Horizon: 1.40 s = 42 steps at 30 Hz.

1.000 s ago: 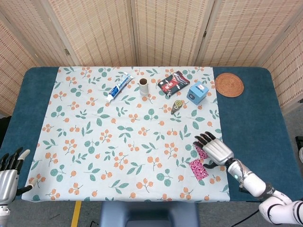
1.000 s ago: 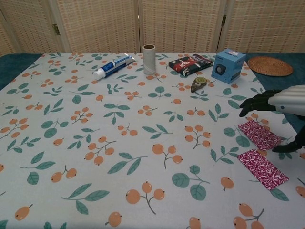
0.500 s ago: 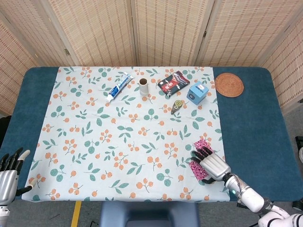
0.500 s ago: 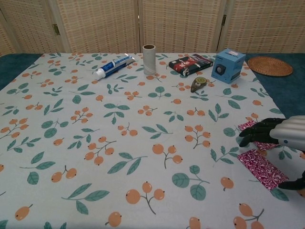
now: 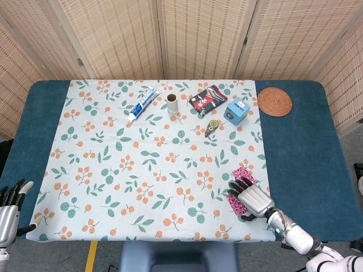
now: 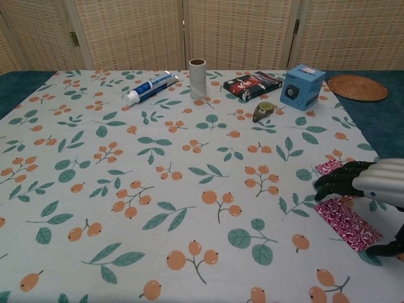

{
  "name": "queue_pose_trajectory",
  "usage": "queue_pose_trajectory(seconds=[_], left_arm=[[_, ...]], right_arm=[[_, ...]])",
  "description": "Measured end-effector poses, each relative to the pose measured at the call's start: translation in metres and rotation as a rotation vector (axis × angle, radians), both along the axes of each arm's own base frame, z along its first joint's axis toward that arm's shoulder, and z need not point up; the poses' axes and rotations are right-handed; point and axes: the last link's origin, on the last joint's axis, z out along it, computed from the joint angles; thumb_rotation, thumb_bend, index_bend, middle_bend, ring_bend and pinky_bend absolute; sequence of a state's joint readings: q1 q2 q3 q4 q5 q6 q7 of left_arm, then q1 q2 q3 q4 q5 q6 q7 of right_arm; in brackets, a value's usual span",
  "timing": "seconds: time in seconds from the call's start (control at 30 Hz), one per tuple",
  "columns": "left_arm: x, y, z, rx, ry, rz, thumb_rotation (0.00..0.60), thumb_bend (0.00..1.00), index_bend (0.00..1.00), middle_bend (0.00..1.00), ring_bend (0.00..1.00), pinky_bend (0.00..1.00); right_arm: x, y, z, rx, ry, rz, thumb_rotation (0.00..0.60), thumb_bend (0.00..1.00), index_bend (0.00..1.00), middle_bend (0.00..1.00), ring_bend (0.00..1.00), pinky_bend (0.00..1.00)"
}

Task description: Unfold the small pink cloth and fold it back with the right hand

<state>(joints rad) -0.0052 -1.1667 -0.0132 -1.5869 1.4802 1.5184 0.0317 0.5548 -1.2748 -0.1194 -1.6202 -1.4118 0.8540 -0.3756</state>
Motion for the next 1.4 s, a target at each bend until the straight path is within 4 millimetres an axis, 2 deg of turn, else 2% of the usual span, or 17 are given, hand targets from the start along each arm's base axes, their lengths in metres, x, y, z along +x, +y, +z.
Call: queue_pose_trajectory(seconds=[0.37,0.93,1.4], left_arm=[[-0.0017,0.0006,0.0000,0.000,-0.002,0.000,0.600,0.29,0.14,0.08,0.14,0.00],[-0.0035,0.0001,0.0001,0.001,-0.003,0.000,0.600,0.29,0.14,0.08,0.14,0.00],[-0.0031,0.0004,-0.0007,-0.002,-0.002,0.000,0.600,0.29,0.15,0.08,0.14,0.00]], right_arm=[[-0.0026,0.0008,-0.0020,-0.011,0.015,0.003,0.465,0.27,0.16,0.10,0.00,0.00],[-0.0024,0.0003,-0.0024,-0.046,-0.009,0.003,0.465,0.27,0.31,0.15,0.00,0.00],[0.0010,-0.0001,0.0033,-0.063,-0.033,0.002,0.464,0.27,0.33,0.15,0.00,0.00]])
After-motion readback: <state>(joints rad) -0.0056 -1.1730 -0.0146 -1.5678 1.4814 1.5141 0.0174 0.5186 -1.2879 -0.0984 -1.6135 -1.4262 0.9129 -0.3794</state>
